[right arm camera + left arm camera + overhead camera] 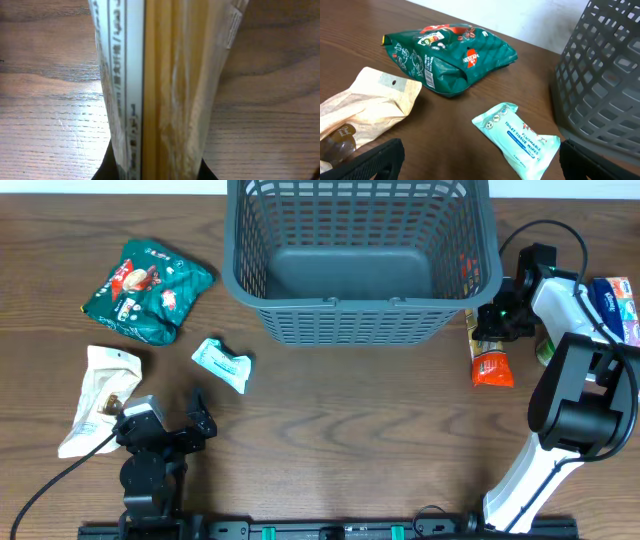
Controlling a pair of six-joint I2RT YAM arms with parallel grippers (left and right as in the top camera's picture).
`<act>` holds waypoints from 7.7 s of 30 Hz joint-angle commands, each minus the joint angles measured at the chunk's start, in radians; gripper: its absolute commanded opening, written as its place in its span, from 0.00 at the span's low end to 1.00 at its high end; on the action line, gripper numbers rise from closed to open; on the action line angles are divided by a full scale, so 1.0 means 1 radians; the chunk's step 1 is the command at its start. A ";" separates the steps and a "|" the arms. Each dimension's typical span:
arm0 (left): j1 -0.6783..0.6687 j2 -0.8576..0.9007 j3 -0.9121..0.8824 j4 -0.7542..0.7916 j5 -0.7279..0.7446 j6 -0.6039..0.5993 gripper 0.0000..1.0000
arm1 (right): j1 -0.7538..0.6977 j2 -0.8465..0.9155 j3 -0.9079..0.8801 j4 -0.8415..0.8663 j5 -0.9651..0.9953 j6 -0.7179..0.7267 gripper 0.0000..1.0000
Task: Pack container
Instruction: 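Lift the spaghetti package and carry it left into the grey basket, then open the right gripper and withdraw it to the right, then move the right gripper over the blue Kleenex multipack and grasp it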
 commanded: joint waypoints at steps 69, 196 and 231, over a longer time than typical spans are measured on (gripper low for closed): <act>0.003 -0.001 -0.016 -0.021 -0.019 -0.006 0.99 | 0.557 -0.325 0.876 -0.286 0.032 -0.594 0.01; 0.003 -0.001 -0.016 -0.021 -0.019 -0.006 0.99 | -0.397 -0.122 0.517 -0.771 0.563 1.801 0.82; 0.003 -0.001 -0.016 -0.021 -0.019 -0.006 0.99 | -0.539 -0.122 0.108 -0.179 0.533 2.053 0.99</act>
